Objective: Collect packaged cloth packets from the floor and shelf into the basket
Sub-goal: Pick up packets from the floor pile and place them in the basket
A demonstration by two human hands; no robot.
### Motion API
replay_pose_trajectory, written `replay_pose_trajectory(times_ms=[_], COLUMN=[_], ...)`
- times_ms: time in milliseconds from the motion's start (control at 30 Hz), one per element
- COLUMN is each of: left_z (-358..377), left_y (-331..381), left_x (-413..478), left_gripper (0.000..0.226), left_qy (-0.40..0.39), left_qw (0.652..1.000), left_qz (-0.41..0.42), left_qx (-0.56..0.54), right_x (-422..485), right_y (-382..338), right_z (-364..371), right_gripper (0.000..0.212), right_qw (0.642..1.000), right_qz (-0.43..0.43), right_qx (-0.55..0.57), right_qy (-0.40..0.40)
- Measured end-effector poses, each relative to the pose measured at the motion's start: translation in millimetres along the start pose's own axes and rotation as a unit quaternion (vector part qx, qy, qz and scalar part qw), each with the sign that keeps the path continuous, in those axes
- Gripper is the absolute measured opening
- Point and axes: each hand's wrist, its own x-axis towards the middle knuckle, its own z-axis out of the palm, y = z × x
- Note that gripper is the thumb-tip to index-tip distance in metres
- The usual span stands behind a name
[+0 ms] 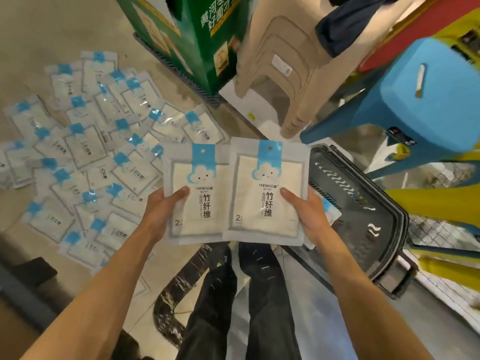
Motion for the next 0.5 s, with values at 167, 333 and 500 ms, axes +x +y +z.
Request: replay_pose_trajectory(times_ms=[167, 333, 500], left_z=[45, 104, 151], left_y=[-10, -26, -56], left_x=[-12, -25, -47], left_gripper=[0.025, 0.014, 0.021], left_qy=[-0.06, -0.112, -0.149], left_qw=[0.995, 0.984, 0.966], left_qz=[-0.01, -0.027, -0.033], left_qx=[0.08, 0.136, 0.209], right_x=[-41, -68, -86], right_y=[45, 83, 119], right_z=[-61, -120, -173], right_gripper=[0.036, 0.034, 0.028], right_qw=[0.995, 0.984, 0.973], right_qz=[0.036, 0.073, 0.101], right_qx=[0.065, 0.1, 0.145], right_qy=[0.07, 0.126, 0.146])
